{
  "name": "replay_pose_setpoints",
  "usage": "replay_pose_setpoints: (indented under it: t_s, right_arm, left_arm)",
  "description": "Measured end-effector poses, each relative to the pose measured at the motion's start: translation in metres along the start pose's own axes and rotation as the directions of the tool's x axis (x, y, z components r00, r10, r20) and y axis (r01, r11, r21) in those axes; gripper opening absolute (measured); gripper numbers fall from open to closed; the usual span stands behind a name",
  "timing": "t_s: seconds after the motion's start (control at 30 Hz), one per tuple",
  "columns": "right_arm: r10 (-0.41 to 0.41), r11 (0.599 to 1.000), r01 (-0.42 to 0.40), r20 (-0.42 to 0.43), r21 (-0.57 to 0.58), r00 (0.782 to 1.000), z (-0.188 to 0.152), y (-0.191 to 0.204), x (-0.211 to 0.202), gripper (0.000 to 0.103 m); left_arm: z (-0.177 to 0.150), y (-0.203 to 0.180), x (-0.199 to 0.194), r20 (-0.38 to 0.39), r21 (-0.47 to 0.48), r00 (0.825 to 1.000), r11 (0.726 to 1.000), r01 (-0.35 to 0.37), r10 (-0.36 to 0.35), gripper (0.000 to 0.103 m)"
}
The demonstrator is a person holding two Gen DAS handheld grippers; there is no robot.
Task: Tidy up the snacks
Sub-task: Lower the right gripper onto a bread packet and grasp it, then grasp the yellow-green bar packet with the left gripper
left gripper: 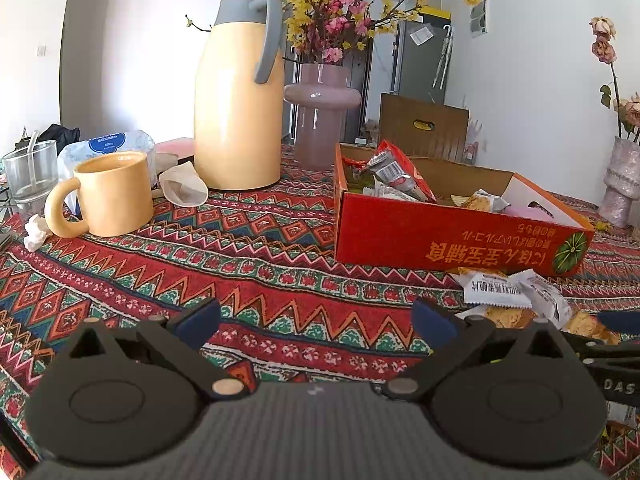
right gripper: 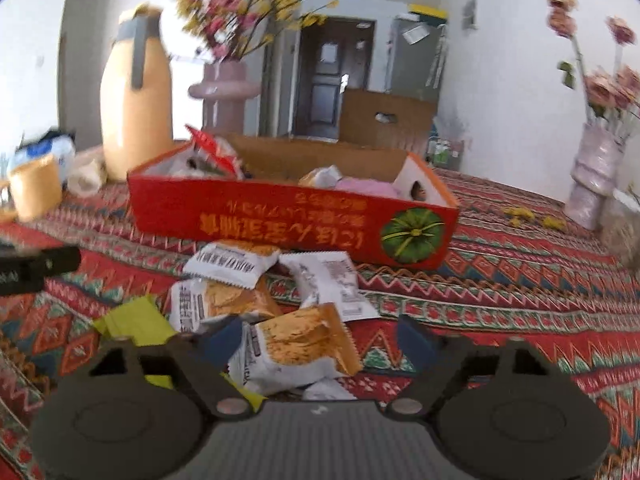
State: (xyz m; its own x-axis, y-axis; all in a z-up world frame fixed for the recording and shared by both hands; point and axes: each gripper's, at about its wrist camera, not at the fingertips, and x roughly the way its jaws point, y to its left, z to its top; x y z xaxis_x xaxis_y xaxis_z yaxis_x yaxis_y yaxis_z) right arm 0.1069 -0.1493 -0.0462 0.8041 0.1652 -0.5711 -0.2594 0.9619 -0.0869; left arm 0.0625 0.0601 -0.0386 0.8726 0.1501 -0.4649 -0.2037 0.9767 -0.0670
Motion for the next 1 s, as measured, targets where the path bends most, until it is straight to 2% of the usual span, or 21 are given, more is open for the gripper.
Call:
replay_pose_setpoints:
  t_s: [0.03, 0.07, 0.17, 0.2, 0.23, 0.37, 0.53, 0.63, 0.73, 0.8, 0.93, 1.0]
  right_arm:
    - [0.007, 1.000, -0.007, -0.008, -0.016, 1.000, 0.000, 0.002, 0.002, 0.061]
    - [0.016, 0.999, -0.016, -0.015, -0.029, 1.000, 0.000, 0.003, 0.004, 0.057]
    - [0.023, 0.999, -0.024, -0.015, -0.038, 1.000, -0.001, 0.002, 0.003, 0.055]
    - [0.029, 0.999, -0.029, -0.015, -0.035, 0.999, -0.001, 0.001, 0.002, 0.052]
    - [0.033, 0.999, -0.034, -0.016, -0.031, 0.999, -0.002, 0.001, 0.002, 0.044]
    - [0.032, 0.999, -0.032, 0.010, -0.003, 0.999, -0.006, -0.004, -0.004, 0.044]
    - [0.029, 0.996, -0.037, 0.106, 0.076, 0.994, -0.004, -0.016, -0.029, 0.043]
    - [0.008, 0.992, -0.028, 0.160, 0.122, 0.987, -0.004, -0.025, -0.046, 0.044]
    - [-0.013, 0.988, -0.018, 0.193, 0.157, 0.981, -0.007, -0.035, -0.059, 0.044]
    - [-0.030, 0.982, -0.009, 0.204, 0.187, 0.978, -0.010, -0.044, -0.065, 0.044]
    - [-0.055, 0.970, 0.004, 0.204, 0.242, 0.978, -0.021, -0.060, -0.072, 0.044]
    - [-0.063, 0.961, 0.003, 0.208, 0.276, 0.976, -0.026, -0.069, -0.076, 0.044]
  left_arm:
    - [0.000, 0.000, 0.000, -0.002, 0.001, 1.000, 1.000, 0.002, -0.002, 0.103]
    - [0.000, 0.000, 0.000, -0.002, 0.000, 1.000, 1.000, 0.003, -0.003, 0.103]
    - [0.000, 0.000, 0.001, -0.005, 0.000, 1.000, 1.000, 0.002, -0.002, 0.103]
    - [0.000, 0.000, 0.001, -0.005, 0.001, 1.000, 1.000, 0.001, -0.001, 0.103]
    - [0.000, 0.000, 0.001, -0.004, 0.002, 1.000, 1.000, 0.001, -0.001, 0.103]
    - [0.000, -0.002, 0.002, -0.014, 0.011, 1.000, 1.000, -0.001, 0.001, 0.103]
    - [0.006, -0.011, 0.006, -0.082, 0.047, 0.997, 0.999, 0.011, -0.007, 0.103]
    - [0.013, -0.019, 0.001, -0.156, 0.017, 0.986, 0.997, 0.069, -0.065, 0.103]
    - [0.021, -0.037, -0.009, -0.192, 0.009, 0.976, 0.995, 0.102, -0.098, 0.103]
    - [0.025, -0.053, -0.011, -0.252, 0.006, 0.961, 0.993, 0.122, -0.116, 0.103]
    - [0.027, -0.082, -0.012, -0.328, -0.006, 0.938, 0.993, 0.115, -0.110, 0.103]
    - [0.024, -0.092, -0.008, -0.374, -0.032, 0.920, 0.993, 0.113, -0.117, 0.103]
